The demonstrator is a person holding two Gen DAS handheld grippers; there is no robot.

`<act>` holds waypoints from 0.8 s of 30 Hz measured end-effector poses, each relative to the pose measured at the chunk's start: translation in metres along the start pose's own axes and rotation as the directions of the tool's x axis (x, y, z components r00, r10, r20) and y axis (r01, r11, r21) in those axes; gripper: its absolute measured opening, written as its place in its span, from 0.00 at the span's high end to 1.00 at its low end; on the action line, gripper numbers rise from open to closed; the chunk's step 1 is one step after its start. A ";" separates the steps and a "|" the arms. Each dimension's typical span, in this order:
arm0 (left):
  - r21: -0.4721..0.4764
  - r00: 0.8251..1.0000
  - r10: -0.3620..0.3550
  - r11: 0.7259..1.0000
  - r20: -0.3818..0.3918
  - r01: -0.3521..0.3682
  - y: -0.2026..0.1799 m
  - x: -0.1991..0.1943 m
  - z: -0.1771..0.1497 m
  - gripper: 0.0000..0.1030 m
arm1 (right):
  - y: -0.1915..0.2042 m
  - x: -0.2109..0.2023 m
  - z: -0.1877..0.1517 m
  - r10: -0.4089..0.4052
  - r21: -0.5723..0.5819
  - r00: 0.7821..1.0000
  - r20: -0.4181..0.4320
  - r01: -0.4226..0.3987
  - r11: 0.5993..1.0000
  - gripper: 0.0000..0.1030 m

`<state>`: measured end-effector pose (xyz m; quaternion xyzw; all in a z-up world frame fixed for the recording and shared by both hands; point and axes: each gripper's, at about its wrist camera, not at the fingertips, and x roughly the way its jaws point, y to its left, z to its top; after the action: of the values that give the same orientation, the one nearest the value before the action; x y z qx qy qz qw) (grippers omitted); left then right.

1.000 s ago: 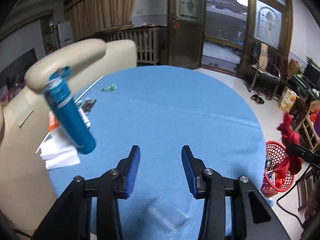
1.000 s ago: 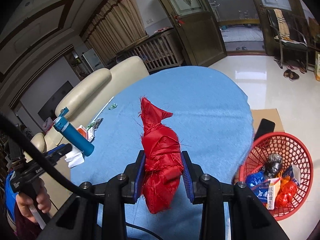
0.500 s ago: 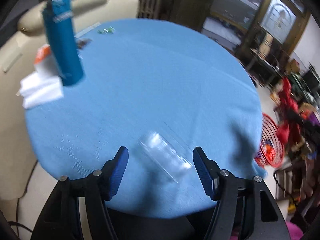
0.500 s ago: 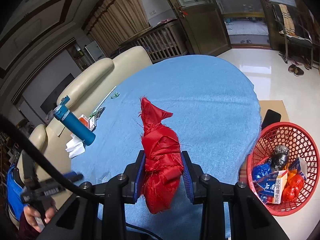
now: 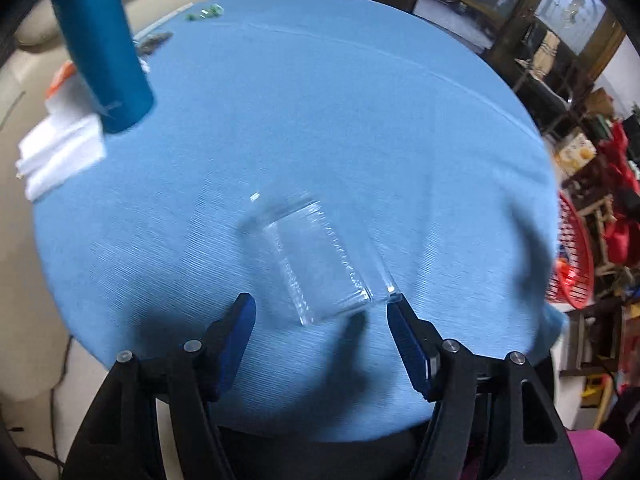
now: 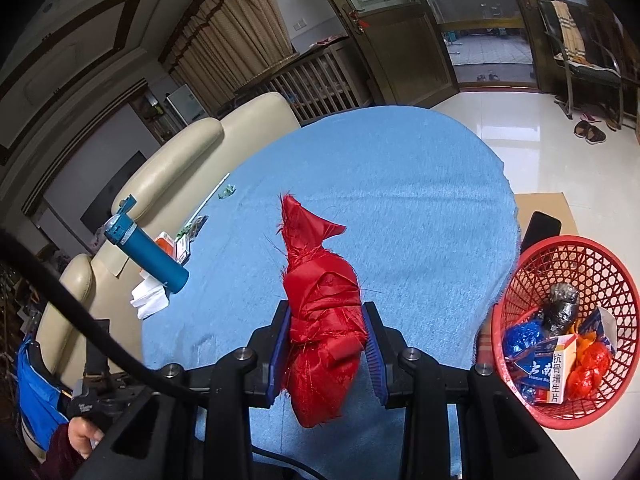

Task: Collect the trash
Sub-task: 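Grasp the clear plastic tray with the left gripper while the right holds the red ribbon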

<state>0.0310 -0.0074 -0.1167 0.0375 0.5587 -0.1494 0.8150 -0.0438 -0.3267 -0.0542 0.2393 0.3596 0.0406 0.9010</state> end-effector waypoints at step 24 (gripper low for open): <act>0.042 0.999 -0.037 0.998 0.039 0.036 0.035 0.011 0.043 0.32 | 0.001 0.008 -0.002 -0.004 -0.007 1.000 -0.021 0.004 1.000 0.65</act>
<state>0.0838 0.0138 -0.1147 0.0412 0.5397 -0.1764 0.8221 -0.0391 -0.3225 -0.0603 0.2349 0.3692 0.0426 0.8982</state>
